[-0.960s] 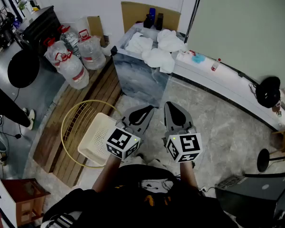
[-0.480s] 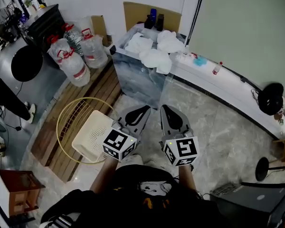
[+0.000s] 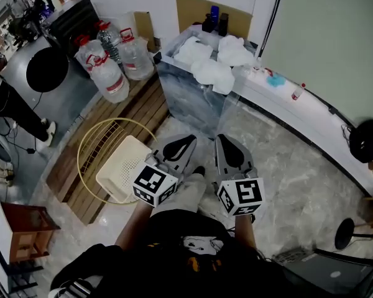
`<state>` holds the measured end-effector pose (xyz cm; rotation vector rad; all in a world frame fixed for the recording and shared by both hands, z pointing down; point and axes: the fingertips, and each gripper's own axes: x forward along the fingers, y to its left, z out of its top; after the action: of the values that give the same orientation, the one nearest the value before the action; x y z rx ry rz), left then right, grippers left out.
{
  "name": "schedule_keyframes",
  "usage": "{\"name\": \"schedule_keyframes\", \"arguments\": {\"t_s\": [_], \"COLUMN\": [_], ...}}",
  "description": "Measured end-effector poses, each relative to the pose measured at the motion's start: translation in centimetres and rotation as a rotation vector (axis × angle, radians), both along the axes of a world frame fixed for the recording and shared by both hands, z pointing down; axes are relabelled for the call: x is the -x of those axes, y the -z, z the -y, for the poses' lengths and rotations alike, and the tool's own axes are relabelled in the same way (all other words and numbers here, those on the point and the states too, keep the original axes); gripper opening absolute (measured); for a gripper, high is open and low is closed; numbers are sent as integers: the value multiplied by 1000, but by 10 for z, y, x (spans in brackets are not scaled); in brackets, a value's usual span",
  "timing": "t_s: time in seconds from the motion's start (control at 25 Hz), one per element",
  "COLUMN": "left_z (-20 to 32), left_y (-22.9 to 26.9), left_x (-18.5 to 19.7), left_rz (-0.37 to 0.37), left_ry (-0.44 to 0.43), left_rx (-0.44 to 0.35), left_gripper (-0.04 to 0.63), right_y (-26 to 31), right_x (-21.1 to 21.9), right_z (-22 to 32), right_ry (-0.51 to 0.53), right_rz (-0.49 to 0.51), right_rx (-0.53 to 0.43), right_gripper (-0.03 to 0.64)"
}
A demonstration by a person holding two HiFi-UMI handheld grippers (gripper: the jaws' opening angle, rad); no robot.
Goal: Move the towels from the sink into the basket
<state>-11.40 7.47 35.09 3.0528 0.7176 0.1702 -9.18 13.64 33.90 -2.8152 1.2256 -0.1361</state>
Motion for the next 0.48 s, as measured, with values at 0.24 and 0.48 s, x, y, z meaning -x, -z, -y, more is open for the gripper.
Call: {"name": "schedule_keyframes", "arguments": {"t_s": [0.24,0.48], "left_z": [2,6], "left_y": [-6,-14], "left_x": [-36,-97], "left_rz": [16,16], "left_ry": [4,-28], "left_rx": [-6,1], "left_gripper": [18,18], "right_y": [-5,-12], "right_x": [-34,-90], "right_z": [-1,8], "right_ry": [8,-1], "right_rz": [18,17], "right_rx": [-14,-4], "right_gripper": [6,6]}}
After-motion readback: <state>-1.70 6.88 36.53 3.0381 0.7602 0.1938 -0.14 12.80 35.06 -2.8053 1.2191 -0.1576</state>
